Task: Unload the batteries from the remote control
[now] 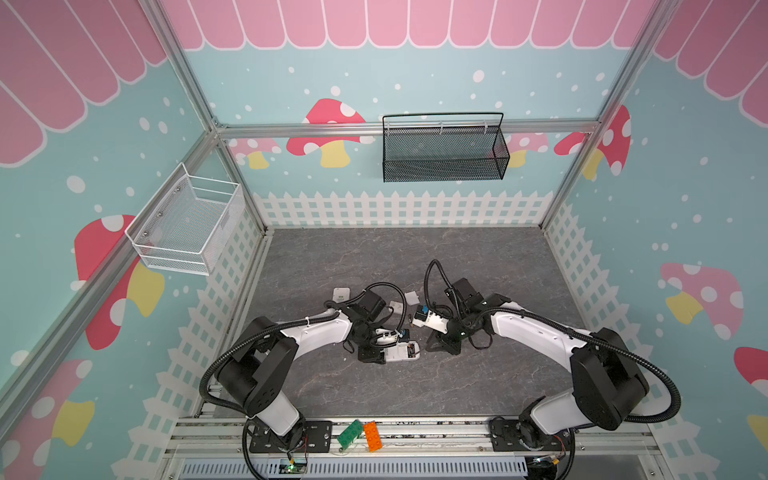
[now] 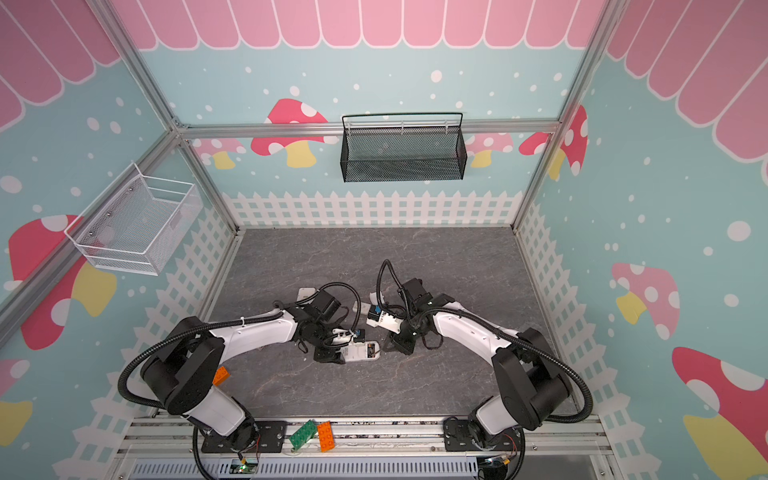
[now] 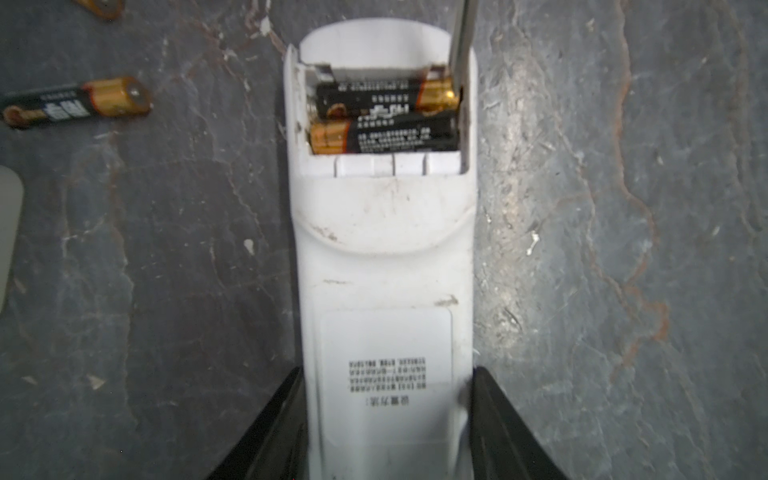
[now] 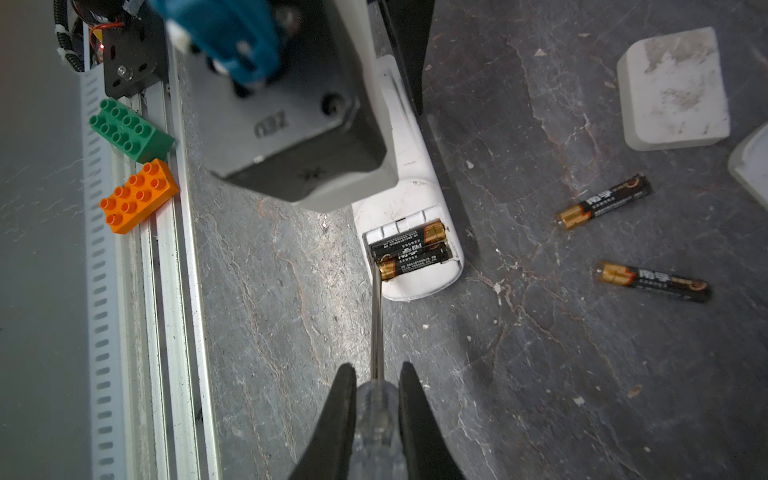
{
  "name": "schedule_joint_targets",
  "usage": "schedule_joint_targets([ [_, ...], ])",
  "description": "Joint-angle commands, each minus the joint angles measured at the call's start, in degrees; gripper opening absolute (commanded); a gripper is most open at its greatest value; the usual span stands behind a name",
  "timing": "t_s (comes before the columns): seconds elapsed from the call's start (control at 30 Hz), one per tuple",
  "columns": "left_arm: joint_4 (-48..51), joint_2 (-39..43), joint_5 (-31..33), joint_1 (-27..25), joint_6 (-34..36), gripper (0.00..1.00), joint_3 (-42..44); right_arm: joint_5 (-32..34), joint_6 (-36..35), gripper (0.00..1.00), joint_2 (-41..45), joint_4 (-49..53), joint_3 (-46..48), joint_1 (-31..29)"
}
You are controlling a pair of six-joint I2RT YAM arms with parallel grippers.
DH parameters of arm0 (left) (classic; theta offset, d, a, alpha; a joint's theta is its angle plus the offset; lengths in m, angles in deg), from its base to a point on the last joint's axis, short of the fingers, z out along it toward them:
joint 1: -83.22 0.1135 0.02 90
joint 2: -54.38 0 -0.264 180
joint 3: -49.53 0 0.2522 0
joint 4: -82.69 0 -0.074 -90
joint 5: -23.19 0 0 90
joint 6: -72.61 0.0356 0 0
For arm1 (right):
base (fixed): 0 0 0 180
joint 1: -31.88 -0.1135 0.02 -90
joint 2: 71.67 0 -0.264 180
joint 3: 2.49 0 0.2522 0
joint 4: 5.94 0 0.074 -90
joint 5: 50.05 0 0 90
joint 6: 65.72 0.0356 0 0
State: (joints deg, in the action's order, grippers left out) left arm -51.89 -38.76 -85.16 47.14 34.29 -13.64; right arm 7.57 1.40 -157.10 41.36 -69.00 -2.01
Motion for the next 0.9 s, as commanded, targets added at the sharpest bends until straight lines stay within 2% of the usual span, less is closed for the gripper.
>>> schedule_joint_targets([
  [0.0,-0.4,-0.1,-0.8,-0.7,2.1,0.53,1.2,-0.7,-2.1,0.0,-0.7,1.2,0.6,-0.6],
  [0.63,-0.5,-0.2,-0.7,-0.7,2.2,0.53,1.2,0.4,-3.4,0.0,-1.4,3.8,0.7,-1.5],
  [0.87,-0.4,-0.3,-0.6,-0.8,2.1,0.53,1.2,7.3,-5.6,0.0,-2.2,5.7,1.1,-3.9],
])
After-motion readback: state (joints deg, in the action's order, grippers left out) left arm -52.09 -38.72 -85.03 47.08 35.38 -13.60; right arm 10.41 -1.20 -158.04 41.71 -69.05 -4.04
